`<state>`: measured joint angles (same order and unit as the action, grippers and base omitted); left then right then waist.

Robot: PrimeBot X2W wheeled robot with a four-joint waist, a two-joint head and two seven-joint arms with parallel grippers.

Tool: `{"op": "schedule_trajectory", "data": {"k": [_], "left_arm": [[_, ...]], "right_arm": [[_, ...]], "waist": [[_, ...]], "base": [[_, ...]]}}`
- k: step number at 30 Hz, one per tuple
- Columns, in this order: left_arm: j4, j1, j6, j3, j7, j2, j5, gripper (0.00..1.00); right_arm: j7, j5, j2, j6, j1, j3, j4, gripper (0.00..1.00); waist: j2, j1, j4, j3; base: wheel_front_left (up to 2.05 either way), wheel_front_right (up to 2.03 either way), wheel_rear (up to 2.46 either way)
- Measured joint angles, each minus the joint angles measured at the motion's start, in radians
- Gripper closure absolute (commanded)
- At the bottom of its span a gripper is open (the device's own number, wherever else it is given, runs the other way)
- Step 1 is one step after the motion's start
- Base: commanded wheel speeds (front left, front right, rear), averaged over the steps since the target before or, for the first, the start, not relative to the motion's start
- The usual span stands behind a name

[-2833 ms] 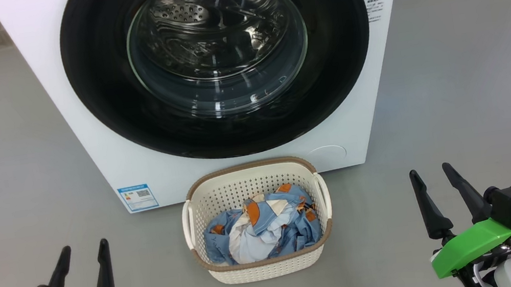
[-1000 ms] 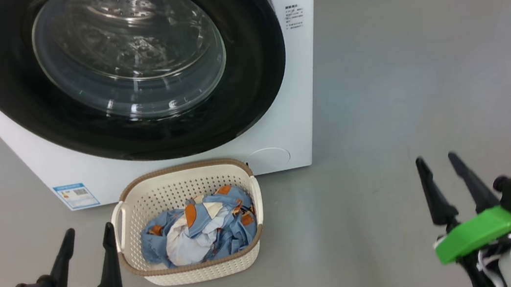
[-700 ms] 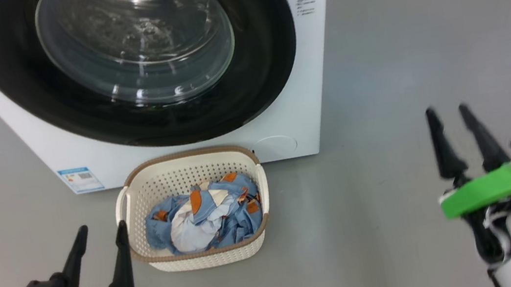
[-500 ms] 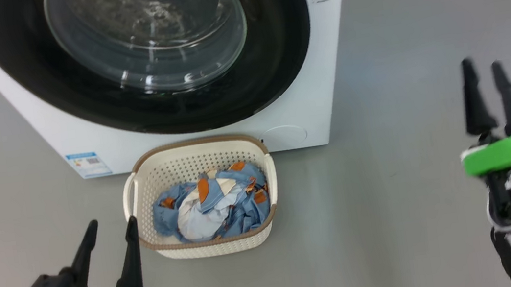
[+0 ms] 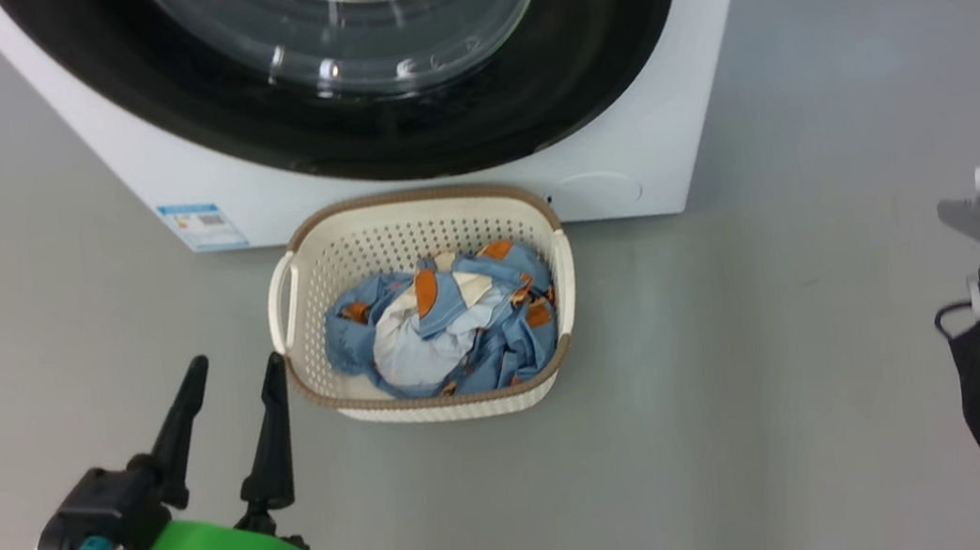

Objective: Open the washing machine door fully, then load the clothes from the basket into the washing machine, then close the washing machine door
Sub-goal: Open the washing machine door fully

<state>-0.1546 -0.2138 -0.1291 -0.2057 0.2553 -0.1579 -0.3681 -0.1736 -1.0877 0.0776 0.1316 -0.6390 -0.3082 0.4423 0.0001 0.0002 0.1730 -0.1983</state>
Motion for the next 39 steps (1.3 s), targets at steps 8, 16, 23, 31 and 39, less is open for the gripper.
{"op": "schedule_trajectory", "data": {"k": [8, 16, 23, 31, 39], "left_arm": [[0.008, -0.037, 0.000, -0.026, 0.000, 0.015, 0.000, 0.00], [0.014, -0.048, 0.000, -0.038, 0.000, 0.022, -0.007, 0.00], [0.026, -0.063, 0.000, -0.045, 0.000, 0.030, -0.007, 0.00], [0.042, -0.078, 0.000, -0.051, 0.000, 0.033, -0.008, 0.00], [0.053, -0.084, 0.000, -0.065, 0.000, 0.048, -0.016, 0.00]], "right_arm": [[0.182, -0.137, 0.043, 0.000, -0.156, -0.021, 0.102, 1.00], [0.425, -0.154, 0.119, 0.000, -0.317, 0.009, 0.207, 1.00], [0.571, -0.194, 0.132, -0.002, -0.420, 0.006, 0.247, 1.00], [0.630, -0.225, 0.147, -0.002, -0.488, -0.028, 0.288, 1.00], [0.667, -0.168, 0.152, -0.002, -0.568, -0.016, 0.320, 1.00]], "waist": [[0.0000, 0.0000, 0.043, -0.071], [0.0000, 0.0000, 0.078, -0.126], [0.0000, -0.0001, 0.093, -0.152], [0.0000, -0.0001, 0.111, -0.184], [0.0000, -0.0001, 0.133, -0.227]], "base": [[0.00, 0.00, 0.00], [0.00, 0.00, 0.00], [0.00, 0.00, 0.00], [0.00, 0.00, 0.00], [0.00, 0.00, 0.00]]}}
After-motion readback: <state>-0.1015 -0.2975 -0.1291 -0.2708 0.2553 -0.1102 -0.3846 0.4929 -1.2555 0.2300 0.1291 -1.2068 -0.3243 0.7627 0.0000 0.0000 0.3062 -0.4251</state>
